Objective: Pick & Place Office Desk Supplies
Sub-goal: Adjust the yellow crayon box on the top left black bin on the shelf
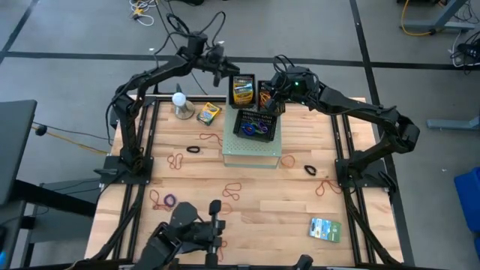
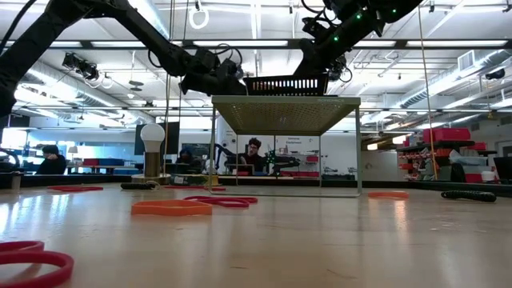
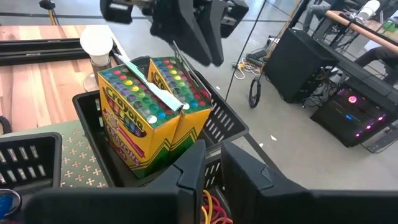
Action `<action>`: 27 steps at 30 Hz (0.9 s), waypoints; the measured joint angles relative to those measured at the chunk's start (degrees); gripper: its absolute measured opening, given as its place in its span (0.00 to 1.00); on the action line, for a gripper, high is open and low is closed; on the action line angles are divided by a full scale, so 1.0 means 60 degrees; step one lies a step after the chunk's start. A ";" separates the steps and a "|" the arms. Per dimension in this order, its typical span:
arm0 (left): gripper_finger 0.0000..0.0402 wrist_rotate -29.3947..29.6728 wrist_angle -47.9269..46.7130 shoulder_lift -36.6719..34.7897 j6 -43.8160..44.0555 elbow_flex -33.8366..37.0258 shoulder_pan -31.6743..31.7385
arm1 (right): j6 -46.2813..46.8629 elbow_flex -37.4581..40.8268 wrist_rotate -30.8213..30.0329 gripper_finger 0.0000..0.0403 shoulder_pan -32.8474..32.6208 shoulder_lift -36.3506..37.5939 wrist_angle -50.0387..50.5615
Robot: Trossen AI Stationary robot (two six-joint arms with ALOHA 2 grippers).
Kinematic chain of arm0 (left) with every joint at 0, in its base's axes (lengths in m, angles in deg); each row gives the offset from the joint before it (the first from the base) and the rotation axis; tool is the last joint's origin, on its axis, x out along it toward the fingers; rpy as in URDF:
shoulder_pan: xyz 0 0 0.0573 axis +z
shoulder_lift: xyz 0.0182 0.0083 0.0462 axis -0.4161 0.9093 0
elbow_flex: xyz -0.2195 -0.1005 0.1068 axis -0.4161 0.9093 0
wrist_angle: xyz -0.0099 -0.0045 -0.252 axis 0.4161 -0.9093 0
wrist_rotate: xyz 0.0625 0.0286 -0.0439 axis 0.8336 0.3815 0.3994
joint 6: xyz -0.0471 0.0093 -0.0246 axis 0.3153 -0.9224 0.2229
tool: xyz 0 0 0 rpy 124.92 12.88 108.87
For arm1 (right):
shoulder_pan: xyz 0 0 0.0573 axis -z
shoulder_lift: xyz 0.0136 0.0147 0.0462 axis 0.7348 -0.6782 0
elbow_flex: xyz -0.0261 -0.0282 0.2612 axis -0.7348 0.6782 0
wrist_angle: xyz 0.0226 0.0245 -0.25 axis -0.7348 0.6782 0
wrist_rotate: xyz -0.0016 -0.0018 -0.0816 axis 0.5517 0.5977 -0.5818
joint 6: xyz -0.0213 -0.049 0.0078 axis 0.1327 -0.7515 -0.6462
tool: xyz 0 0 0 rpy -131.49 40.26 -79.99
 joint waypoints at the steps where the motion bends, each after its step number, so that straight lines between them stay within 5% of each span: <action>1: 0.16 0.0184 -0.0162 0.0000 -0.0163 0.0000 -0.0038 | 0.0000 0.0000 0.0000 0.15 0.0000 0.0000 0.0000; 10: 0.08 0.0517 -0.2214 0.0000 -0.1429 -0.0192 -0.0063 | 0.0000 0.0000 0.0073 0.15 0.0000 0.0000 0.0000; 27: 0.03 -0.0771 -0.2749 -0.0095 -0.1573 -0.0222 -0.0105 | -0.0004 0.0000 0.0073 0.15 0.0000 0.0000 0.0000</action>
